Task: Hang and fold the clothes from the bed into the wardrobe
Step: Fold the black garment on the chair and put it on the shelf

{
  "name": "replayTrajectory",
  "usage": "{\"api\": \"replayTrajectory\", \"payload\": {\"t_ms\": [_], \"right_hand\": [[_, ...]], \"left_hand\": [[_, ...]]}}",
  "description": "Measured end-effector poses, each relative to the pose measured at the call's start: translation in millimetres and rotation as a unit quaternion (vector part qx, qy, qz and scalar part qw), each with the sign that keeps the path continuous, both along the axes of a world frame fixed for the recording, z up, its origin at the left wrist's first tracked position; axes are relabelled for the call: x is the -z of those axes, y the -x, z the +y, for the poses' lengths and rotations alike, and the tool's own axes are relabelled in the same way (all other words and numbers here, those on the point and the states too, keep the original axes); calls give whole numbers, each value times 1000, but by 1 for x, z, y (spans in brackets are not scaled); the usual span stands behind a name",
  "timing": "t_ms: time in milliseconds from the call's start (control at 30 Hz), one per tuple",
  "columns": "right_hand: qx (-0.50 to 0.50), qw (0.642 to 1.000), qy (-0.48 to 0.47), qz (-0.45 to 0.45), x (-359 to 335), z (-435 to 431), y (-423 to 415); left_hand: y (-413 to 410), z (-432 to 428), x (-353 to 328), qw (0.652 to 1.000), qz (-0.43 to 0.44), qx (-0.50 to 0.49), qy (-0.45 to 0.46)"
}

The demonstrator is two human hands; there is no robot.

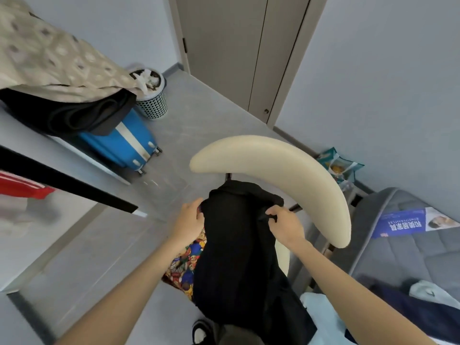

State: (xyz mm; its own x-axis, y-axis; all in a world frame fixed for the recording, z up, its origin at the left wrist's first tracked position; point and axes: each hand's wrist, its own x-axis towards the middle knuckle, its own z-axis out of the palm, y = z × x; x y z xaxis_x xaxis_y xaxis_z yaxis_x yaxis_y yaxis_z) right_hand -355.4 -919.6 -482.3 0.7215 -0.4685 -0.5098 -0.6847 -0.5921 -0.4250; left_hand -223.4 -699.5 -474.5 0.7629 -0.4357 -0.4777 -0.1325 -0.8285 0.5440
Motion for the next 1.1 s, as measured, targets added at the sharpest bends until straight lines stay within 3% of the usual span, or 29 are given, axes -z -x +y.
{"api": "replayTrajectory", "payload": {"t_ms": [200,467,567,667,767,867,1000,1100], "right_hand": [[43,994,-62,78,36,28,65],[61,986,-73,138,89,71,167],[34,992,-83,90,104,83,192],[-69,996,-9,50,119,93,205],[-201,969,114,82,139,102,207],[-254,943,174,126,156,100,207],[-266,946,162,85,163,90,209],[-203,975,87,-26,154,80,215]], "left_hand": [[53,23,34,997,64,22,21],[144,41,100,986,150,61,33],[182,41,130,978,192,70,38],[216,40,159,971,227,61,47],[245,38,184,965,252,47,49],[267,38,203,964,254,49,53],[283,40,216,968,240,51,56],[294,36,214,965,251,66,29]]}}
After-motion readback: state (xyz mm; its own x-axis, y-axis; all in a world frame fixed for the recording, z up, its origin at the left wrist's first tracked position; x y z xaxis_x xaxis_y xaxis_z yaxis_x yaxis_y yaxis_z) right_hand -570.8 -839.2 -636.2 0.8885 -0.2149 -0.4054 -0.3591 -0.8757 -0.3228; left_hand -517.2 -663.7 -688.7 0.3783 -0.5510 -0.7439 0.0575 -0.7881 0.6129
